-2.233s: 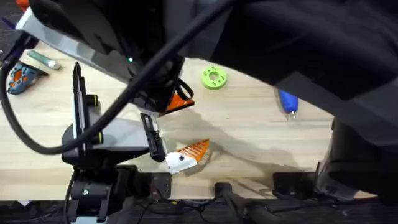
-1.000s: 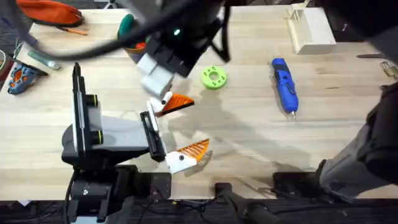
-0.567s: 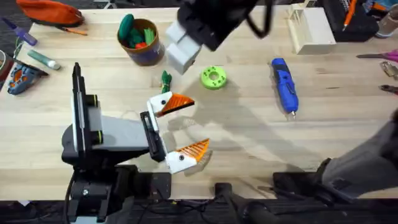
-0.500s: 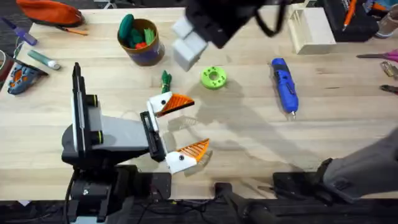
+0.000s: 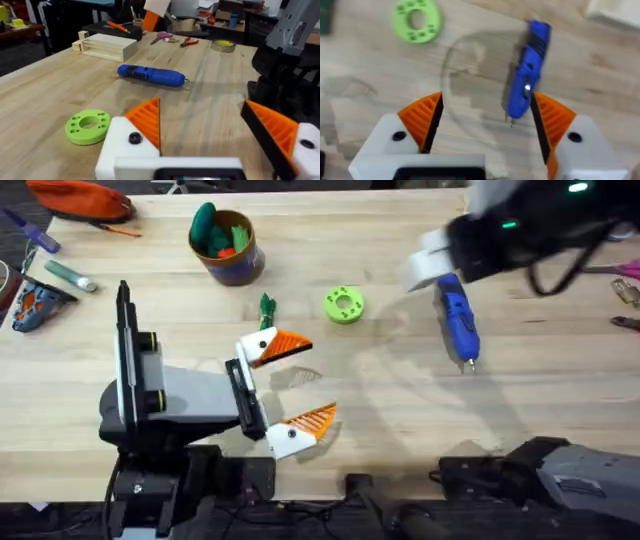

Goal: Pick up the gripper from the table and insert it into the empty holder that is missing its gripper. Then pick up a screw, insert it into the mounting hole, and use the screwdriver to tighten it. Finally, clean up the table by picking up the vegetable and placing it into the bucket.

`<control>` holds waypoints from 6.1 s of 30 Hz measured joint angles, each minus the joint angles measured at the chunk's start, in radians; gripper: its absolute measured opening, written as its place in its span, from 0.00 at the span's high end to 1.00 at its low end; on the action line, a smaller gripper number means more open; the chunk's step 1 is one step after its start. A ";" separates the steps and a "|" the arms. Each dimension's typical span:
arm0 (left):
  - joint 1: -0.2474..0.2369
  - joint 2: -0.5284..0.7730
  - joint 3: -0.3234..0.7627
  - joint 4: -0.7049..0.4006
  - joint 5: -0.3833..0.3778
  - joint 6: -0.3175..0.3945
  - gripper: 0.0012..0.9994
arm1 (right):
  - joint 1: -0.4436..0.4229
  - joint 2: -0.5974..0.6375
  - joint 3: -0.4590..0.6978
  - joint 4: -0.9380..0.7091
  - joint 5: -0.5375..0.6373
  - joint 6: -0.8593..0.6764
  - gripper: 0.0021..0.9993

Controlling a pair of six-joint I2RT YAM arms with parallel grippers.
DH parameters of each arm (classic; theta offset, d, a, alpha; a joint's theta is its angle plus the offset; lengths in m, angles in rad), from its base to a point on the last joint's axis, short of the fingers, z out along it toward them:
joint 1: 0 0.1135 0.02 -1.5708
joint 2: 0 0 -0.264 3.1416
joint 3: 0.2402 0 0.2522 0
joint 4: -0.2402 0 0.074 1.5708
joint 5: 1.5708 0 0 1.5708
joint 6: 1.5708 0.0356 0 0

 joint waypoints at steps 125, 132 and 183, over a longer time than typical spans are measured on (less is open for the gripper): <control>0.000 0.000 0.000 0.000 0.000 0.007 0.99 | -0.430 0.455 -0.168 0.318 -0.093 -0.187 0.01; 0.000 0.000 0.000 0.000 0.000 0.007 0.99 | -0.430 0.500 -0.167 0.335 -0.094 -0.187 0.01; 0.000 0.000 0.000 0.000 0.000 0.007 0.99 | -0.429 0.500 -0.168 0.338 -0.093 -0.191 0.76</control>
